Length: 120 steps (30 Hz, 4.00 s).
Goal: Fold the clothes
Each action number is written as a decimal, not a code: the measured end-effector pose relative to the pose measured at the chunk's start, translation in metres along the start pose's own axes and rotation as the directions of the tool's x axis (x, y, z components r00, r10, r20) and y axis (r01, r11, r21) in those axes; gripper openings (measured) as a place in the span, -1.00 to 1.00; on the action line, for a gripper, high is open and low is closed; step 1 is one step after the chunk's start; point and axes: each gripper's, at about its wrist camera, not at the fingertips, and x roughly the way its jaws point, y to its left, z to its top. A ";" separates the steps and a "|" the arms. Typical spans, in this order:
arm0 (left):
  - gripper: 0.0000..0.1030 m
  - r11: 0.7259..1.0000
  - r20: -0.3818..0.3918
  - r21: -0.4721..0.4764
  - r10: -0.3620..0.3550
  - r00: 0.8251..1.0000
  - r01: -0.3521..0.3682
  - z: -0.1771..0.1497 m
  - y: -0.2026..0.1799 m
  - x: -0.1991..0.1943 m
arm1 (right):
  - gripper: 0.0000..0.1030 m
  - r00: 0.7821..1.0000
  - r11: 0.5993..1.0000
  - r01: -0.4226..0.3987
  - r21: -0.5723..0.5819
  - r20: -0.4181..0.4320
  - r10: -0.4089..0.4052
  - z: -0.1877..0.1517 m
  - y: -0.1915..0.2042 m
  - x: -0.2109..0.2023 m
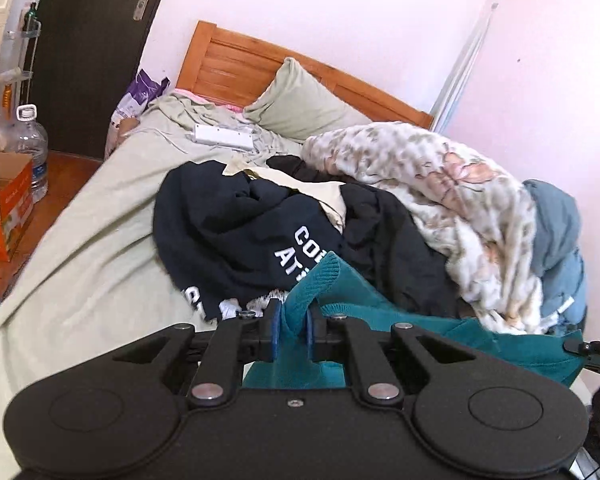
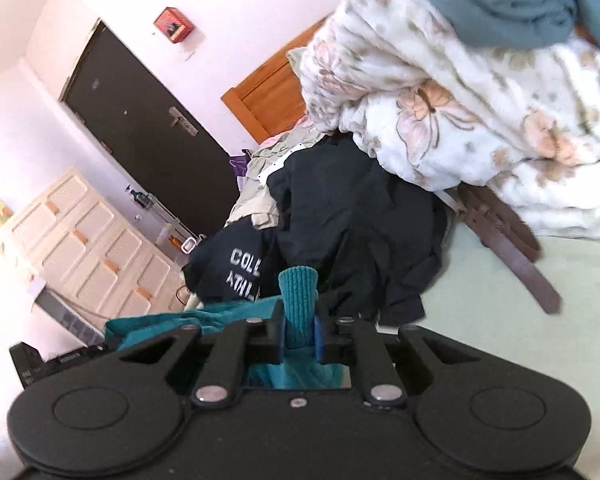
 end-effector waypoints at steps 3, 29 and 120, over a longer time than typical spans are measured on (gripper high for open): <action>-0.78 1.000 -0.027 -0.009 0.011 1.000 -0.012 -0.018 0.003 -0.032 | -0.82 1.000 1.000 0.011 0.019 -0.024 -0.011 -0.024 0.003 -0.028; -0.12 0.975 -0.273 0.096 0.221 0.936 -0.202 -0.134 0.001 -0.110 | 0.11 0.900 0.938 0.333 -0.099 -0.263 -0.347 -0.138 -0.013 -0.072; -0.56 0.991 -0.454 0.102 0.124 0.883 -0.087 -0.160 -0.069 0.013 | -0.40 0.854 0.950 0.228 -0.214 -0.425 -0.301 -0.161 0.031 0.012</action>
